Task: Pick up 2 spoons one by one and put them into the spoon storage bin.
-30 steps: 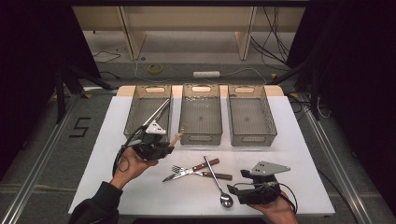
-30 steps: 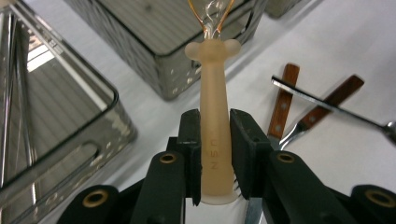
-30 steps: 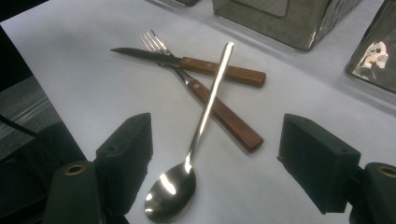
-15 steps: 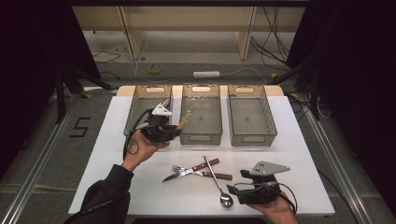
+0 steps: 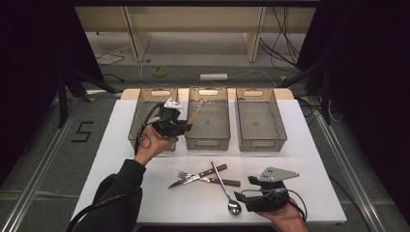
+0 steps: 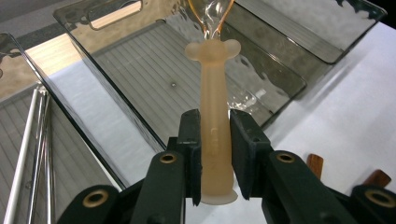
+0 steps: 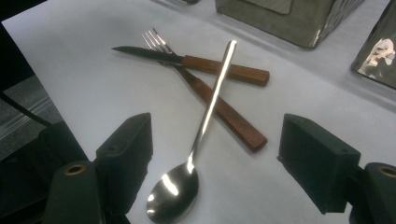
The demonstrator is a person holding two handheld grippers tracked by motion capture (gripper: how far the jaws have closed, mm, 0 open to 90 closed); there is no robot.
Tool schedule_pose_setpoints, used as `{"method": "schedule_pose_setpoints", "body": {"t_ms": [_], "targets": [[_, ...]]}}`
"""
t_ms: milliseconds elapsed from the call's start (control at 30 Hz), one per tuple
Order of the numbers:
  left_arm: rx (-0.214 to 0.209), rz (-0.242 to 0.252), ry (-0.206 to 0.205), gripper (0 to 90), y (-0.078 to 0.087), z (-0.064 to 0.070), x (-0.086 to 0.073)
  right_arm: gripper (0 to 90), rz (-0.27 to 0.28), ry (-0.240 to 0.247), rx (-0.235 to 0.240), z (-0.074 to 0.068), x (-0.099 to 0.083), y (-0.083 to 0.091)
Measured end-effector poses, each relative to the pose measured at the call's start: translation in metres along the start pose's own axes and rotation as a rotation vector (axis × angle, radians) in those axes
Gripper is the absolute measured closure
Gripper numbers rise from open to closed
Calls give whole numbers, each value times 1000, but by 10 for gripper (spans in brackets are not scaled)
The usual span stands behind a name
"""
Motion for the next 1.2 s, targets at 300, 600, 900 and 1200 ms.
{"method": "schedule_pose_setpoints", "body": {"t_ms": [300, 600, 900, 1200], "targets": [[13, 22, 31, 743, -9, -9, 14, 268, 0, 1, 2, 0, 0, 0], [15, 11, 76, 743, -29, -14, 18, 268, -4, 1, 2, 1, -1, -1], [11, -10, 95, 741, -45, -15, 16, 269, -2, 2, 4, 0, 0, 0], [14, -35, 102, 740, -57, -12, 11, 269, -2, 4, 6, -1, 0, 0]]}}
Point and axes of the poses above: each handheld gripper's, and its own axes: y roughly backward along the jaws, x roughly out of its top, z roughly to its right, the point moved 10 cm from there along -y, roughly forward along the jaws
